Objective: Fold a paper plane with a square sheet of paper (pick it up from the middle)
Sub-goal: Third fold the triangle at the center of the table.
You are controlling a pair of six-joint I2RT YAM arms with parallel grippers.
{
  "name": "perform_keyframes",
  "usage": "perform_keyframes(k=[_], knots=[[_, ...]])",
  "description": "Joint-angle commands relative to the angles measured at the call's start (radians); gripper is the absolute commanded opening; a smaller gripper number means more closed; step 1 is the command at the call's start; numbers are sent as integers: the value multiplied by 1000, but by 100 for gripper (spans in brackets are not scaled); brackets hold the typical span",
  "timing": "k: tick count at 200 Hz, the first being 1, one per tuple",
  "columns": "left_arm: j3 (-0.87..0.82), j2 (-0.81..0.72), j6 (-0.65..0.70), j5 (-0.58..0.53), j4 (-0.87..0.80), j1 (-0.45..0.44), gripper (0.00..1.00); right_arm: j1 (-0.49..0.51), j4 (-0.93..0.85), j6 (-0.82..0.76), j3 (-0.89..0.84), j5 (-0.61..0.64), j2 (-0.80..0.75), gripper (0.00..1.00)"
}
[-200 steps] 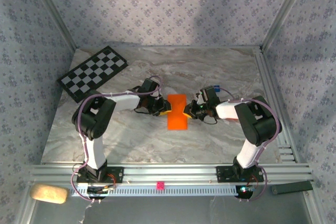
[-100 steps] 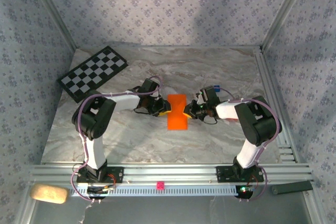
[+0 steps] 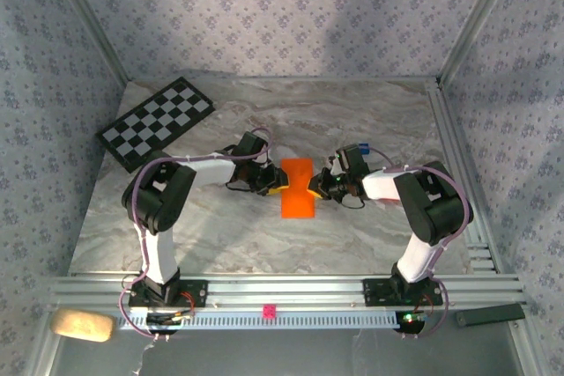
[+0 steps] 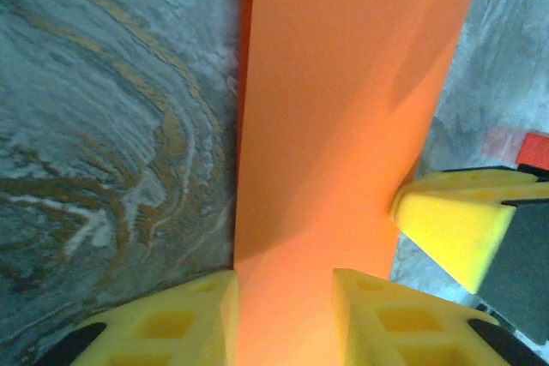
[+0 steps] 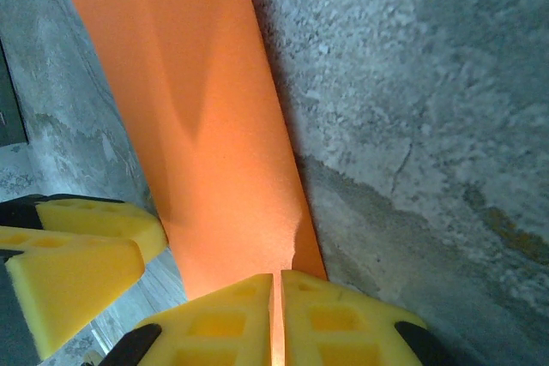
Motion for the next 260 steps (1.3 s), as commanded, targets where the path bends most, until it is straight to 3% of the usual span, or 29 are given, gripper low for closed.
perform_keyframes(k=[1, 60, 153, 208, 260], knots=[[-10, -32, 5, -44, -28, -6, 36, 4, -138, 13, -52, 78, 29, 13], [18, 14, 0, 17, -23, -9, 37, 7, -133, 16, -49, 72, 38, 13], [27, 21, -6, 34, -15, -13, 26, 8, -139, 19, -49, 78, 34, 13], [-17, -24, -50, 35, 57, -4, 33, 10, -144, 17, -50, 79, 30, 13], [-90, -35, -154, 88, 179, 7, 33, 13, -143, 20, -46, 80, 30, 13]])
